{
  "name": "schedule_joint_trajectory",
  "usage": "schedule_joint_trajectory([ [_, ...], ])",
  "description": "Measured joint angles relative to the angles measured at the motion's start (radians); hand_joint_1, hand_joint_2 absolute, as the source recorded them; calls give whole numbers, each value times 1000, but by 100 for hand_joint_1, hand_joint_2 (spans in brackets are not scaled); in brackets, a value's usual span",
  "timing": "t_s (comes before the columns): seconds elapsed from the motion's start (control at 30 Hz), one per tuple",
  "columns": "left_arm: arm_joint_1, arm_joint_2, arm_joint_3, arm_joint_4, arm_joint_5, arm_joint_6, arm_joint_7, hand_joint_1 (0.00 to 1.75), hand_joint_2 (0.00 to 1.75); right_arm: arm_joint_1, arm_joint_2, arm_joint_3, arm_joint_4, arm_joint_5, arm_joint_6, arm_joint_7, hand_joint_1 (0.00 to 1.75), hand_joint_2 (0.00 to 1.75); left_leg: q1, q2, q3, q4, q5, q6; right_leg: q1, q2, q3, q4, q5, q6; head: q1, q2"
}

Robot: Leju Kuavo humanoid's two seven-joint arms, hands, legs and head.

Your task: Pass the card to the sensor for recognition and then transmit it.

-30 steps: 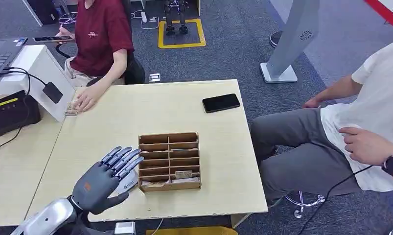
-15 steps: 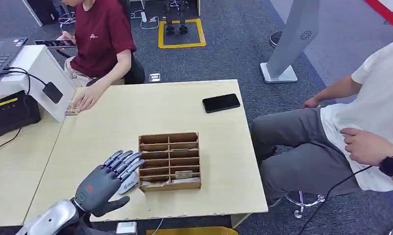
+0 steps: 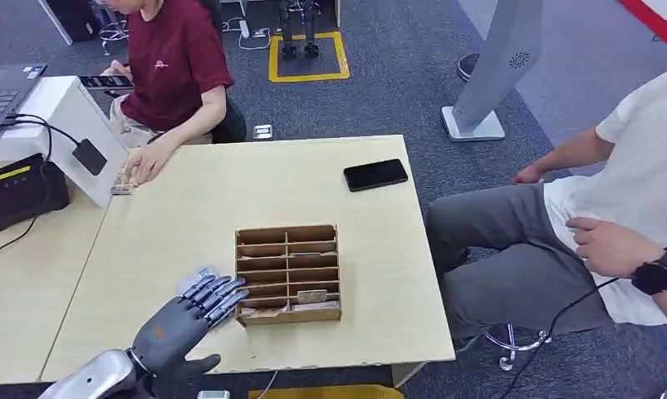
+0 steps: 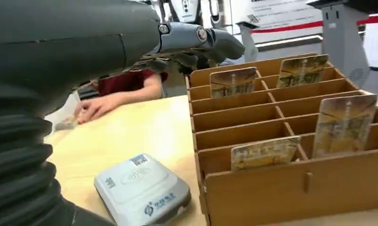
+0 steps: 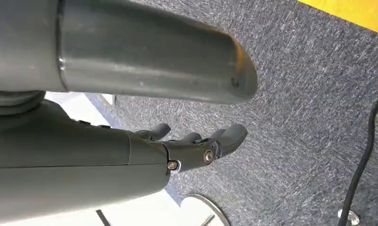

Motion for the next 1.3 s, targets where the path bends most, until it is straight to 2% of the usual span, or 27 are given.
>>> schedule_joint_trajectory([
  [0.2, 10, -14, -17, 11, -39, 8, 32, 0, 175, -1, 0, 0, 0, 0, -1, 0, 0, 0, 0, 0, 0, 0, 0, 0, 0, 0, 0, 0, 0, 0, 0, 0],
  [0.5, 8, -68, -39, 55, -104, 39, 79, 0, 175, -1, 0, -5, 0, 0, 0, 3, 0, 0, 0, 0, 0, 0, 0, 0, 0, 0, 0, 0, 0, 0, 0, 0],
  [0.8, -13, -161, -44, 97, -134, 61, 118, 0, 175, -1, 3, -5, 0, 0, -1, 6, 0, 0, 0, 0, 0, 0, 0, 0, 0, -1, 0, 0, 0, 0, 0, 0],
  [0.97, -28, -198, -51, 115, -144, 66, 132, 0, 175, -1, 7, -5, 0, 0, -1, 6, 0, 0, 0, 0, 0, 0, 0, 0, 0, -1, 0, 0, 0, 0, 0, 0],
  [1.3, -30, -211, -51, 142, -143, 69, 137, 0, 175, 0, 8, -5, 0, 0, -1, 10, 0, 0, 0, 0, 0, 0, 0, 0, 0, -1, 0, 0, 0, 0, 0, 0],
])
